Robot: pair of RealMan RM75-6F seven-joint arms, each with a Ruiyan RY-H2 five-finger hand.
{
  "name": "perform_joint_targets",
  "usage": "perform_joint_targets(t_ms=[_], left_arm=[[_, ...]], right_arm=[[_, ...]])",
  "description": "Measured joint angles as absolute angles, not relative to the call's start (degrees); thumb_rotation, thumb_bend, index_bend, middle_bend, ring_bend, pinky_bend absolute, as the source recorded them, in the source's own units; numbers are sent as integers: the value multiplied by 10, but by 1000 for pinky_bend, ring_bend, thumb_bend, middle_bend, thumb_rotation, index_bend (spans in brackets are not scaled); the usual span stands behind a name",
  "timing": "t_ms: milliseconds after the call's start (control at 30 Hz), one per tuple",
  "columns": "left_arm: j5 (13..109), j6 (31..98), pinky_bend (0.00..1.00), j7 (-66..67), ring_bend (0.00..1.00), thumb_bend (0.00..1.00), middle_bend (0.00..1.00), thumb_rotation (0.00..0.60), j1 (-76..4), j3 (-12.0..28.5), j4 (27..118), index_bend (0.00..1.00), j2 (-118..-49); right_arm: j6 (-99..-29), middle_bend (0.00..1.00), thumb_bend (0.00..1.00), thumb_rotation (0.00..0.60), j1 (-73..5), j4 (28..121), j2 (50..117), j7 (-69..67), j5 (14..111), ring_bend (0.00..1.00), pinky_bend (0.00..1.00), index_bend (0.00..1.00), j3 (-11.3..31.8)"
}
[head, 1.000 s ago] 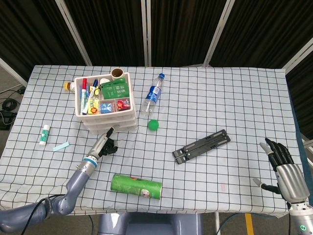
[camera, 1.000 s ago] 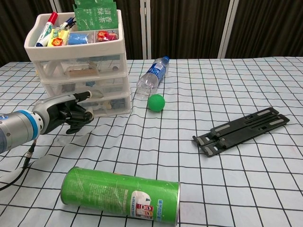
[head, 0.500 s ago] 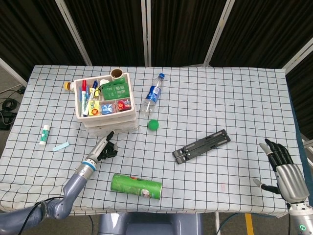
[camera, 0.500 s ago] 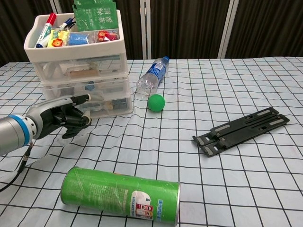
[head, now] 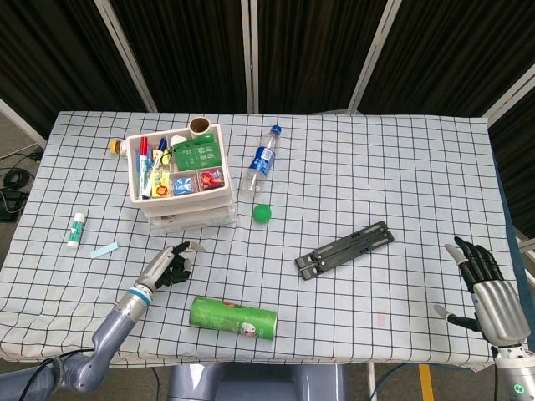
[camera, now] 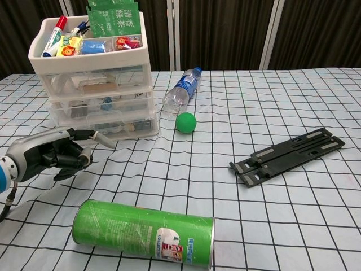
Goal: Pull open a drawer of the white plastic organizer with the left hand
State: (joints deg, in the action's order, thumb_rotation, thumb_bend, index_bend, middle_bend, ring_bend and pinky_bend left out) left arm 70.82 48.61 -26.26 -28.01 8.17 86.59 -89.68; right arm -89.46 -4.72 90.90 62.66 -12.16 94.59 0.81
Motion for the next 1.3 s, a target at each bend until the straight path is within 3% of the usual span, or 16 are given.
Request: perform_joint_targets(t_ms=[267,533,700,933,1300], left_arm=[[771,536,857,-232,861,856,870,600,-261,48,871,188,-883],[829,645,857,-89,861,842,869,600,-231,29,894,154,-862],[835,695,857,43,861,841,869,600,-216,32,917,58,-848],[798,740,857,228,861,845,869,600,-203,56,973,84,-833],[662,706,857,304,861,857,869,600,-229,107,1017,176,-819]], right_arm=[[-893,0,13,600,-47,909,629,-117,947,0,0,0,7],[-894,0,14,600,-47,909,630,-113,949,0,0,0,7],[-895,0,14,600,-46,910,630,-111,951,0,0,0,6],[-895,0,14,600,-46,911,630,-112,953,0,0,0,4],[-893,0,13,600,-46,910,629,-114,951,0,0,0,4]])
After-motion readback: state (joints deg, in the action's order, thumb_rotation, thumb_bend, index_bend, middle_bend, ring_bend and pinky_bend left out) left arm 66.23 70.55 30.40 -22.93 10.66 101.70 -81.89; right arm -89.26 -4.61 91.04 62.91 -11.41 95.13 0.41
